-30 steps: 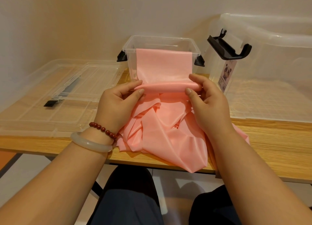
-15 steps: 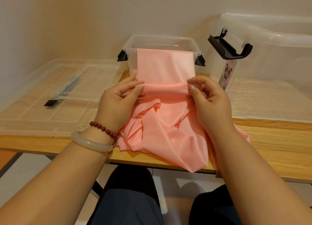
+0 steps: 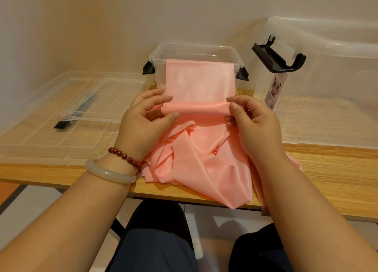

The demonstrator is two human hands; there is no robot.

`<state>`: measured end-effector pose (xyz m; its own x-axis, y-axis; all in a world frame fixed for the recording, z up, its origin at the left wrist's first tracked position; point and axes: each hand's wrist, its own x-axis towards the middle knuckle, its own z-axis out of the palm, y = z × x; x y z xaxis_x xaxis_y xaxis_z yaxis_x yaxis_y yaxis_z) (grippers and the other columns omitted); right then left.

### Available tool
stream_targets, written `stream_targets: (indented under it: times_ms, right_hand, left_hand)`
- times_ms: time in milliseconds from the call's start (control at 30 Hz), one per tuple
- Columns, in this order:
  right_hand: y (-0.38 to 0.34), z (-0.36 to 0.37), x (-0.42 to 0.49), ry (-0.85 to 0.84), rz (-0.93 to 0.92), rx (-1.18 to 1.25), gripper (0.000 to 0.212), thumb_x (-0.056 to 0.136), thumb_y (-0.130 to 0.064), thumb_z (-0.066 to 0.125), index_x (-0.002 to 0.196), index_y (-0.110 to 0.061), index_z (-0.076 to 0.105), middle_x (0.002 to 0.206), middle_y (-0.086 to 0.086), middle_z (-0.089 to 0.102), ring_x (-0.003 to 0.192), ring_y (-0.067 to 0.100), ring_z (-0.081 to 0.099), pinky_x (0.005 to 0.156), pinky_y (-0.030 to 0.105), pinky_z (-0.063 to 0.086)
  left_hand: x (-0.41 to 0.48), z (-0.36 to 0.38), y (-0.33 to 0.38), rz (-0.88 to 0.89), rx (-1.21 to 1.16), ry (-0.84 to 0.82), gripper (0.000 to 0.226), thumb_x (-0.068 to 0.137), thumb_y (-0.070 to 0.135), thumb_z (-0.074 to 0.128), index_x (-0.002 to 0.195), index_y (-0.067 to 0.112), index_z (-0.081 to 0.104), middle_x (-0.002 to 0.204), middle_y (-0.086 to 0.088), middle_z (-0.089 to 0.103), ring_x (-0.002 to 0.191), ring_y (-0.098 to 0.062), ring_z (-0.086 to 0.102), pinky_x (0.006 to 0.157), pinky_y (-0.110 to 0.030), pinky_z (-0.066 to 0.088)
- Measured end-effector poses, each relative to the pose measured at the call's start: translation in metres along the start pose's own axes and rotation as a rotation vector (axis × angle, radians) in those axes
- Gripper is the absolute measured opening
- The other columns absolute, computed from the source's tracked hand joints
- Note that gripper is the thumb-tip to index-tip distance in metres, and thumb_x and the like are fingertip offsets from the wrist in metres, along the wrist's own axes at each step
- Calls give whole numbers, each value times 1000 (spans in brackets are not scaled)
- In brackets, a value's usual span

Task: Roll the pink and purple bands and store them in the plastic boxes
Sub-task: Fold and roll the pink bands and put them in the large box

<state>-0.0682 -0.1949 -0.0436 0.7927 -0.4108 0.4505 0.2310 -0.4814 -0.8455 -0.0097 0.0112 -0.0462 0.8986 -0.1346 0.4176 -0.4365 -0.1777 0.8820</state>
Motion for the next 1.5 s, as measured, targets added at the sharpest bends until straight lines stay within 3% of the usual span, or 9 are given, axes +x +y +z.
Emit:
stream_targets:
  times_ms: [67,267,467,667,867,1033,1233,1367,1500]
  right_hand:
    - [0,0,0,-21,-10,-11,21,98,-21,56,113,-28,69,95,-29,58,89,-15,57,78,8,46]
    - [3,-1,1,-50,-68,-55,31,87,-19,71,115,-31,67,108,-27,55,104,-3,56,91,22,51]
    - [3,0,1,-28,-51,-45,20,91,-23,66,106,-36,66,97,-17,64,89,11,62,80,42,56]
    - [1,0,1,-9,-46,-25,16,93,-27,63,96,-42,59,92,-12,66,85,10,64,76,38,56]
    - [1,-2,1,-40,-30,5,24,86,-24,73,106,-31,64,100,-20,62,92,-2,61,76,13,52]
    - [1,-2,1,-30,-29,-31,22,87,-23,71,107,-31,65,99,-22,63,94,-6,59,83,18,52]
    - [2,0,2,-9,-23,-39,19,89,-22,69,105,-32,67,102,-17,65,96,3,62,88,30,54]
    - [1,-1,2,-13,-39,-51,17,92,-23,65,104,-35,65,95,-23,63,89,0,60,81,26,54]
    - [0,0,1,-1,-47,-24,22,94,-24,62,101,-43,58,90,-11,63,82,9,62,68,21,50]
  left_hand:
    - [1,-1,0,4,25,5,25,80,13,76,96,30,67,126,13,51,111,-6,58,85,-13,52]
    - [1,-1,-1,-5,54,36,13,82,20,73,93,27,67,118,11,57,94,-3,63,78,-15,54]
    - [-3,0,3,-45,-33,35,17,90,17,64,94,33,65,90,4,68,75,-9,68,69,-21,57]
    - [-2,1,4,-49,-106,59,26,93,11,61,103,34,60,99,-2,63,73,-10,69,67,-21,57]
    - [-3,1,5,-83,-97,49,28,84,13,72,107,29,66,98,7,69,87,-3,67,77,-19,56]
    - [-3,0,4,-65,-54,56,32,84,13,72,112,26,66,111,6,68,97,4,64,85,-17,54]
    - [-3,0,4,-75,-85,56,23,89,13,65,106,29,67,95,9,69,86,-6,69,77,-23,57]
    - [-3,2,3,-74,-79,67,23,94,12,57,111,26,65,96,1,69,81,-8,70,73,-19,57]
    - [-2,3,3,-72,-82,81,23,95,12,56,107,31,61,96,1,67,76,-10,69,67,-17,55]
